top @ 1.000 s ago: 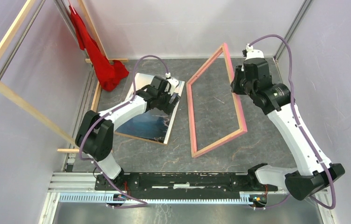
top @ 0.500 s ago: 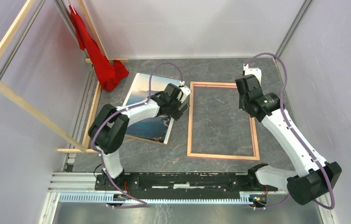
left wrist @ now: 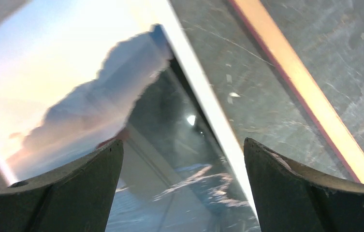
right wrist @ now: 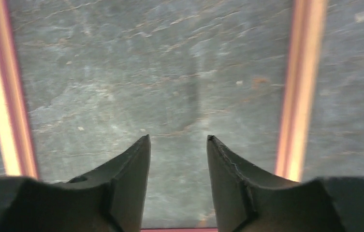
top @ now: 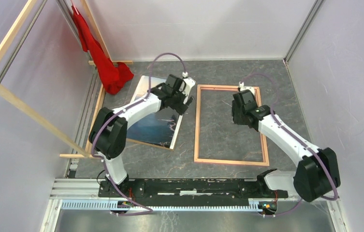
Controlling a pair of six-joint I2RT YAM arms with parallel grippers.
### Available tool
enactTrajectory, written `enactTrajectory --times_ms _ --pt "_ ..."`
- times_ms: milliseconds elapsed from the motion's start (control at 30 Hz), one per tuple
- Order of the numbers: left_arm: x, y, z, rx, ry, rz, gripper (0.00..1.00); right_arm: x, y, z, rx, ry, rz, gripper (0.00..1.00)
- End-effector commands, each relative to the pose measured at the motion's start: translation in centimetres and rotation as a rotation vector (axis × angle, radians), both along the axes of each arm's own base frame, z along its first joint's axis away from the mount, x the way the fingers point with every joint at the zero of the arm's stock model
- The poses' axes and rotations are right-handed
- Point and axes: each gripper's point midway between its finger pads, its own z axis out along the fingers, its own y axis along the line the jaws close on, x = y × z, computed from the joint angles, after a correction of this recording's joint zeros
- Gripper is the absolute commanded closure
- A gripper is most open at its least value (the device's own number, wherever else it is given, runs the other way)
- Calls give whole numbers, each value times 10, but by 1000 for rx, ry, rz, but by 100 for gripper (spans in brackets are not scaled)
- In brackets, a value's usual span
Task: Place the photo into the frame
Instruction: Turn over the photo frame at the center of the board.
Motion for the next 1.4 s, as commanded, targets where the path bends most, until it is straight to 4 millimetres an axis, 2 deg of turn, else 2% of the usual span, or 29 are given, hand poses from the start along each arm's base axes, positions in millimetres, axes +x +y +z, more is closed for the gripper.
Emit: enactTrajectory --times_ms 0,100,200,333,467,633,767,900,1000,1200,1300,1367 --pt "22 37 55 -59 -24 64 0 27 58 0 170 -99 96 38" --pt "34 78 53 -36 -7 133 0 34 96 -2 189 -107 173 26" --pt "37 116 51 -7 8 188 0 39 133 -5 198 -102 243 20" --pt "34 156 52 22 2 237 0 45 170 -30 199 -44 301 19" --pt "26 183 54 40 -2 268 0 49 188 -59 149 16 324 26" --pt "17 215 49 97 0 295 0 52 186 -90 70 67 321 44" --pt "10 243 40 160 13 336 0 56 176 -96 11 48 317 59" --pt "6 263 34 176 19 380 0 65 165 -95 -51 33 314 69" --pt "6 272 31 149 28 416 0 75 165 -93 -44 19 313 69" --pt "2 276 23 166 39 431 0 87 179 -87 -8 20 303 66" --pt "4 284 25 200 11 456 0 89 181 -79 24 11 265 58" --pt "6 303 27 224 -5 507 0 93 184 -63 63 -16 228 46"
